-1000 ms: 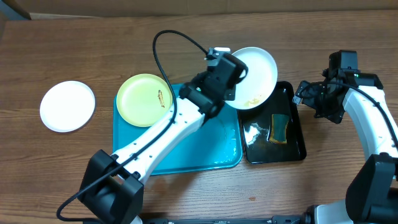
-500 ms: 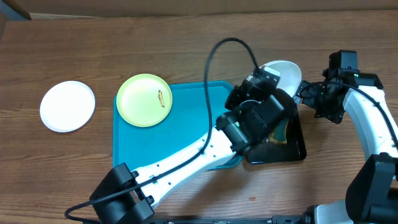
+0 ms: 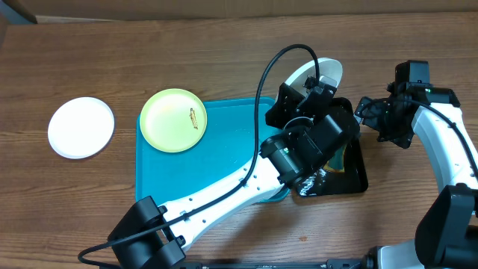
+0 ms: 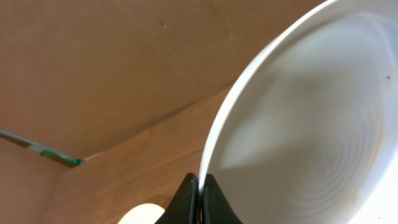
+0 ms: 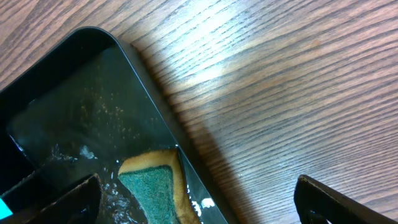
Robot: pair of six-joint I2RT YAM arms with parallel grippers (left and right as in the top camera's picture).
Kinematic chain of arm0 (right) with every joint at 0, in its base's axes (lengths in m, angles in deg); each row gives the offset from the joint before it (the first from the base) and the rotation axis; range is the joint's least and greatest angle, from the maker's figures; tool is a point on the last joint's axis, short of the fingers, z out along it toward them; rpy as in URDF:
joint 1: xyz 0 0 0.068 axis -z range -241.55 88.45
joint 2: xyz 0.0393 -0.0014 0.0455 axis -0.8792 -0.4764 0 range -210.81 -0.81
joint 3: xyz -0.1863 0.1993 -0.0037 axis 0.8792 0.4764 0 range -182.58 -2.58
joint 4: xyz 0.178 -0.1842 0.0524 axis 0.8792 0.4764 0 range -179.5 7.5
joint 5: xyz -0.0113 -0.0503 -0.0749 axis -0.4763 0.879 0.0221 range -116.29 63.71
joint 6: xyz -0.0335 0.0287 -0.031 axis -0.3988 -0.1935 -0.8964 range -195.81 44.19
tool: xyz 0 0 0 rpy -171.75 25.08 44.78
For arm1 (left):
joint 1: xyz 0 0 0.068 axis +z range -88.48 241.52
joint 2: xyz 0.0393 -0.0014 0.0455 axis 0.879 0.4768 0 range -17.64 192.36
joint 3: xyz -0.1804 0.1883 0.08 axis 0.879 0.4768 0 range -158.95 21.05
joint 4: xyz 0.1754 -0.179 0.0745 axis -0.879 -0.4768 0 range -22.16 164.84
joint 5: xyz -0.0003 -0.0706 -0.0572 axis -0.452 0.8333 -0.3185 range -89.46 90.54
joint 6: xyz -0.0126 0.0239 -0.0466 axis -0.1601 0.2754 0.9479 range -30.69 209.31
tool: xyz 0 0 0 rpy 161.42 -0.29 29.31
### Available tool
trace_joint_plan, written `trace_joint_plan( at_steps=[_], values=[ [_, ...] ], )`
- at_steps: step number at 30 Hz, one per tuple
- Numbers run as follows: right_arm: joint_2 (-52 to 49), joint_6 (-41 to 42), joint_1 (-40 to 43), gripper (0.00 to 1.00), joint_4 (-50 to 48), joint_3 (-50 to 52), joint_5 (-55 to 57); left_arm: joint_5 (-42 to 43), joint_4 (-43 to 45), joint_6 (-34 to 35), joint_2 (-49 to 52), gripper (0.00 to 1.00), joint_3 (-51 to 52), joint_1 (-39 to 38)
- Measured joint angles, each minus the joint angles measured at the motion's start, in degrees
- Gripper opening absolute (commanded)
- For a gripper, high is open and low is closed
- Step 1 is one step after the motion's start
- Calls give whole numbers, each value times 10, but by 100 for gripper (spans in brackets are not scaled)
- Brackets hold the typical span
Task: Clean dirty plates on tray and stack at the side
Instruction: 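Swing the held white plate with the left gripper to the table's left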
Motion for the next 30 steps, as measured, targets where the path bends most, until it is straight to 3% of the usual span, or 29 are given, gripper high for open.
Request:
trace_joint_plan(
  at_steps=[6,11,30],
  values=[
    [0,0,0,100,0,0,0,-68,32,-26,0,4,0,-5],
    [0,0,0,100,0,0,0,-26,10,-34,0,4,-2,-5],
    [0,0,0,100,0,0,0,0,58,-70,0,4,-2,-33]
  ],
)
